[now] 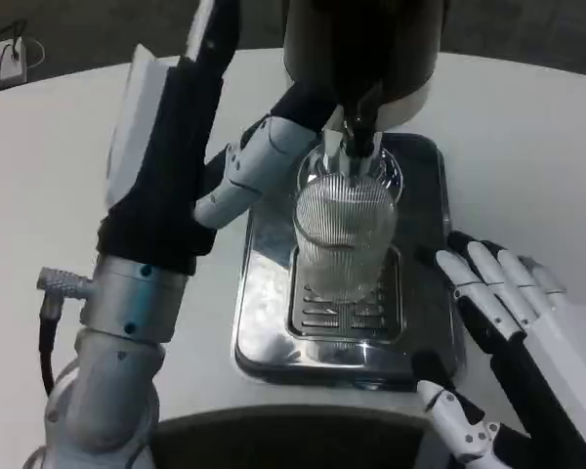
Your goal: Grasp the cup under the faucet to collect the drink, then remove the cup.
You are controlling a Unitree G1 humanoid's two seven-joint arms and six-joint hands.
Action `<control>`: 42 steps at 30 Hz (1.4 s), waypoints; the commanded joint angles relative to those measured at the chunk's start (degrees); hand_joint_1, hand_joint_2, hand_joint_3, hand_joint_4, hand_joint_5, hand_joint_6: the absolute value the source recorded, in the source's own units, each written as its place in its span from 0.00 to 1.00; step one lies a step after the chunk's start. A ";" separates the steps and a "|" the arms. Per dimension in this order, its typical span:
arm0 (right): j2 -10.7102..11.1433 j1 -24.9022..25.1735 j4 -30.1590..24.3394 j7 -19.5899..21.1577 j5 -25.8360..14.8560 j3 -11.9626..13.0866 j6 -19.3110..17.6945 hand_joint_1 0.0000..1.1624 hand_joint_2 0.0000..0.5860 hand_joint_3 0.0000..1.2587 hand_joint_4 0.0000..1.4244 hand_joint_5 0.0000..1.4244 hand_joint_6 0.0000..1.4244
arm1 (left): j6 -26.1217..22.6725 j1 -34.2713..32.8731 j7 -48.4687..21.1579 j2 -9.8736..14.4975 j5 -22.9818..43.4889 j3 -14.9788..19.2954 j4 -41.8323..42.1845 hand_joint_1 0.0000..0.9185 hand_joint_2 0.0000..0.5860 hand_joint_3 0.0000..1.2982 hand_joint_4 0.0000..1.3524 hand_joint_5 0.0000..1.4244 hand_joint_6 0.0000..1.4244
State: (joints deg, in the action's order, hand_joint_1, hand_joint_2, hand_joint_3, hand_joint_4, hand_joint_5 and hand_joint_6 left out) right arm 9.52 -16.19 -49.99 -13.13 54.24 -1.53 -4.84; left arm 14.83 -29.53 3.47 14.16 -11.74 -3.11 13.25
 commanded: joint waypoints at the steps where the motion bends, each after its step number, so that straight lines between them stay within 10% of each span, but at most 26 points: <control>1: -0.43 -0.22 -0.91 -0.22 -0.37 -0.47 0.42 0.10 0.90 0.07 0.00 0.00 0.01 | -5.08 -1.33 -6.97 1.15 3.78 -0.09 2.92 0.00 0.14 0.00 0.00 0.00 0.00; 42: -1.44 -0.33 -1.26 0.03 0.58 -1.80 1.54 0.10 0.90 0.07 0.00 0.00 0.01 | -10.53 3.70 -10.87 -4.89 -4.04 -4.96 7.53 0.00 0.13 0.00 0.00 0.00 0.00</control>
State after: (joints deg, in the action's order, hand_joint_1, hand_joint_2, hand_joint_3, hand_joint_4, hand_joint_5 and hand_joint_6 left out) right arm 8.40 -16.17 -50.31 -13.16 54.69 -3.11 -3.48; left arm 4.95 -26.64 -7.21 9.39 -15.82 -7.84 21.97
